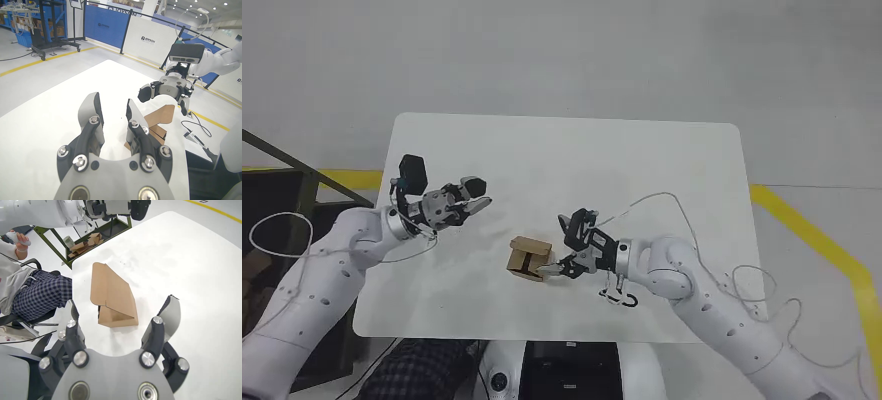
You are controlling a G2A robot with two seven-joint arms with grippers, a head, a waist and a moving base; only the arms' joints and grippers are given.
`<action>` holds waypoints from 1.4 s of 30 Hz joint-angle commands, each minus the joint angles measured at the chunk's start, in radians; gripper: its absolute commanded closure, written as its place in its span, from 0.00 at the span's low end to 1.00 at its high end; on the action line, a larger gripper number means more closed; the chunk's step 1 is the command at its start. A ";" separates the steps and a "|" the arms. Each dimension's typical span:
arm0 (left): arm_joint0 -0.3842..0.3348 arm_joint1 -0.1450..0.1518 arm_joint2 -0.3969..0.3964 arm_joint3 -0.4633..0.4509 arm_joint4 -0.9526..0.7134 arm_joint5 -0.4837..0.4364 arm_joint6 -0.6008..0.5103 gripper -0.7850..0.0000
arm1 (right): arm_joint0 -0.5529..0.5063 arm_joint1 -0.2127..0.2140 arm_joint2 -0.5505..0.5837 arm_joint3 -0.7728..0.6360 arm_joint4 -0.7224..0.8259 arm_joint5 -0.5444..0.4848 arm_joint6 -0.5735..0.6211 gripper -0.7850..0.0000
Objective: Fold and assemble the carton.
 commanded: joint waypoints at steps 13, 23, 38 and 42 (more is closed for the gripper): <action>-0.014 -0.022 -0.006 -0.007 0.010 -0.018 -0.024 0.65 | 0.059 -0.040 -0.049 0.096 0.082 0.028 0.035 1.00; -0.041 -0.034 0.004 -0.008 0.014 -0.018 -0.042 0.66 | 0.045 -0.034 0.048 0.095 0.436 0.139 0.186 1.00; -0.092 -0.050 0.055 -0.002 0.019 -0.018 -0.056 0.65 | -0.193 0.018 0.384 -0.128 0.877 0.502 0.199 1.00; -0.111 -0.054 0.083 -0.001 0.023 -0.018 -0.063 0.65 | -0.244 0.018 0.424 -0.150 0.982 0.481 0.171 1.00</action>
